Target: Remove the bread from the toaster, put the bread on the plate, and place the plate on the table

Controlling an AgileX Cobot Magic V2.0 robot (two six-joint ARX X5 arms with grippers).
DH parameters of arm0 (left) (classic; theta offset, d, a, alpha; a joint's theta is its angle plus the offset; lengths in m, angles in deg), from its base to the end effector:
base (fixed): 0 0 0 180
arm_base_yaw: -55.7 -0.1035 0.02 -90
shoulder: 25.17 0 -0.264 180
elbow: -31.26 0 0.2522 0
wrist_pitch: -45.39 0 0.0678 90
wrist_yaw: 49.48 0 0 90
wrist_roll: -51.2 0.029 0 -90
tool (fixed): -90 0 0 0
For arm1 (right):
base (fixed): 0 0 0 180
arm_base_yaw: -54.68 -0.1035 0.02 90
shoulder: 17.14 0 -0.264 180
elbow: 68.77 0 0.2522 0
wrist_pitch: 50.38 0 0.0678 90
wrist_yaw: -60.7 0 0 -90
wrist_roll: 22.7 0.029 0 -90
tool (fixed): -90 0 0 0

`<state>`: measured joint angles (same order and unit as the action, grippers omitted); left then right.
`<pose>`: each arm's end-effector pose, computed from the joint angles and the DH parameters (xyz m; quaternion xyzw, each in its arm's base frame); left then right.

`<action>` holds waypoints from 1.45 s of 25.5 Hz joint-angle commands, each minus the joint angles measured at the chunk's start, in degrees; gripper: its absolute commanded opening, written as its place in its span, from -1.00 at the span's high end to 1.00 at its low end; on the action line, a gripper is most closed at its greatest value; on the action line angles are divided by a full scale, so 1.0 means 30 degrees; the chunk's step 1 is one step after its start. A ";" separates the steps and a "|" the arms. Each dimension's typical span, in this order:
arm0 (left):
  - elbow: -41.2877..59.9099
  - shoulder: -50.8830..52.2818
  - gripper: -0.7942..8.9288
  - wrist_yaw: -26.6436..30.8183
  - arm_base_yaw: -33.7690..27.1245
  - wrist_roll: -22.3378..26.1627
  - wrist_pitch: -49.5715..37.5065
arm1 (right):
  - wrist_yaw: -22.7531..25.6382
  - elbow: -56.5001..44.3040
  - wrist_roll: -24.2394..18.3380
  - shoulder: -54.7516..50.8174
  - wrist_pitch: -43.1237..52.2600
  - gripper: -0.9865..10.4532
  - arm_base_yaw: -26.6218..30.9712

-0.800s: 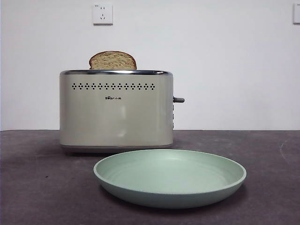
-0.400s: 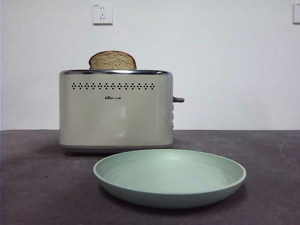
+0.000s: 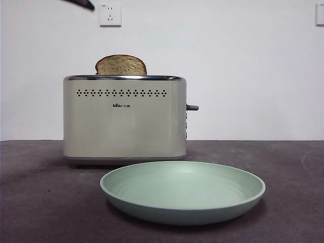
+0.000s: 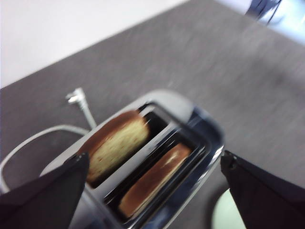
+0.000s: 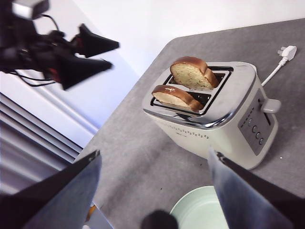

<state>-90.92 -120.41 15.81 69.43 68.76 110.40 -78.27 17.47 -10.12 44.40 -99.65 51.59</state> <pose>0.3304 -0.0932 0.4226 0.1054 0.2733 -0.3571 0.8869 0.2008 0.0327 0.4049 0.1786 0.2417 0.4047 0.8636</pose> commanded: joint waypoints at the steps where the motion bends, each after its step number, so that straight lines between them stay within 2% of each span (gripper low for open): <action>1: 0.0066 -0.0845 -0.12 0.1435 0.0612 0.2725 0.0525 | 0.0080 0.0036 -0.0197 -0.0007 0.0117 0.17 -0.0066; 4: 0.0066 -0.1574 -0.12 0.2849 0.1217 0.4430 0.1188 | 0.0729 0.0036 -0.0197 -0.0007 -0.0051 0.17 -0.0138; 7: 0.0066 -0.2047 -0.12 0.3264 0.1654 0.5100 0.1377 | 0.0947 0.0036 -0.0211 -0.0007 -0.0474 0.17 -0.0160; 24: 0.0066 -0.3963 -0.09 0.3067 0.1392 0.5231 0.0408 | 0.0954 0.0036 -0.0211 -0.0007 -0.1668 0.17 -0.0160; 29: 0.0066 -0.4357 0.22 0.3060 0.1392 0.5136 0.0284 | 0.0954 0.0036 -0.0503 -0.0007 -0.2331 0.17 -0.0160; 32: 0.0066 -0.4386 0.63 0.3089 0.1392 0.5042 0.0299 | 0.0954 0.0036 -0.0576 -0.0007 -0.2514 0.17 -0.0160; 33: 0.0066 -0.4386 0.83 0.3104 0.1392 0.5013 0.0262 | 0.0954 0.0036 -0.0627 -0.0007 -0.2630 0.17 -0.0160; 37: -0.0015 -0.3971 0.85 0.3220 0.1392 0.4911 0.0284 | 0.1545 0.0036 -0.1188 -0.0007 -0.3300 0.17 -0.0160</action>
<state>-90.83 -132.80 25.36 73.72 83.71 111.43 -74.34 17.47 -12.13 44.40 -109.38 51.26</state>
